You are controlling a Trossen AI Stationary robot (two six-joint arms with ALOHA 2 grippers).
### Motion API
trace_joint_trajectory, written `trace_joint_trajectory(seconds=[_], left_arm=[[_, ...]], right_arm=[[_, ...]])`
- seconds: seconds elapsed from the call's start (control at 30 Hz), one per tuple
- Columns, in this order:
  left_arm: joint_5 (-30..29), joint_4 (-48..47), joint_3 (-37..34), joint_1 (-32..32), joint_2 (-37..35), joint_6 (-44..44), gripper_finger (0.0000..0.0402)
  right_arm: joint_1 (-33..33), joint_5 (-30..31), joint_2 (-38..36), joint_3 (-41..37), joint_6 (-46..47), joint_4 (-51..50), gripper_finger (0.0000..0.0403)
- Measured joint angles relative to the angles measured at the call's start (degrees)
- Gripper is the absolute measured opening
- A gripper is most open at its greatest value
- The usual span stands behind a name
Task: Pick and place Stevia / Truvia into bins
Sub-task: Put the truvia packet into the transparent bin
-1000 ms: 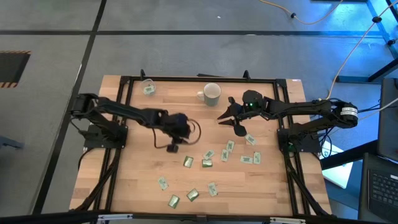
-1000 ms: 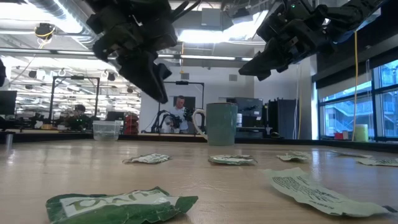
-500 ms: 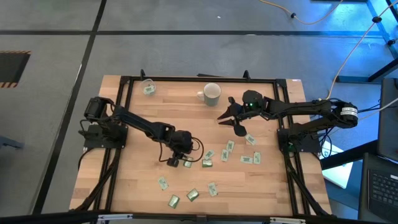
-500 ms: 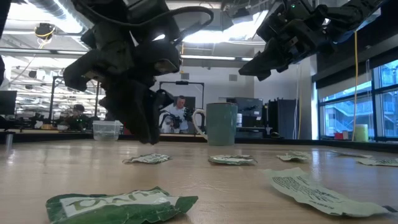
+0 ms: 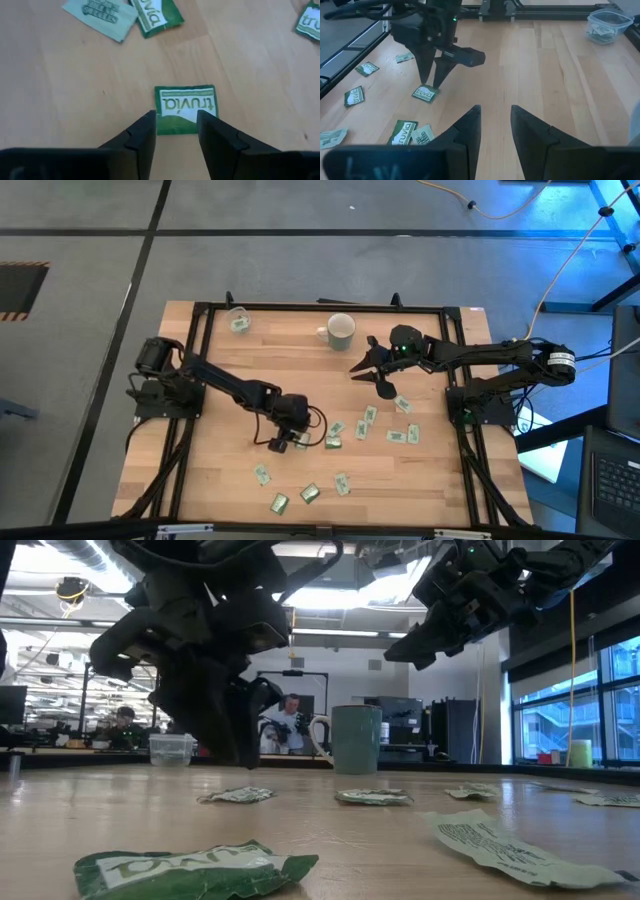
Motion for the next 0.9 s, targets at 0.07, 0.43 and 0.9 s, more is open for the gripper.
trace_joint_trajectory(seconds=[0.07, 0.43, 0.9], left_arm=[[-0.68, 0.19, 0.0, -0.35, 0.71, 0.0, 0.0126], [-2.15, 0.83, 0.11, -0.33, 3.34, 0.02, 0.0084], [-3.73, -2.58, -0.07, 1.43, -0.22, 0.04, 0.0009]], right_arm=[[0.01, 0.0, 0.0, 0.0, 0.0, 0.0, 0.011], [0.02, 0.02, 0.0, 0.0, 0.0, -0.04, 0.011], [0.0, 0.02, 0.0, 0.0, -0.02, -0.02, 0.011]])
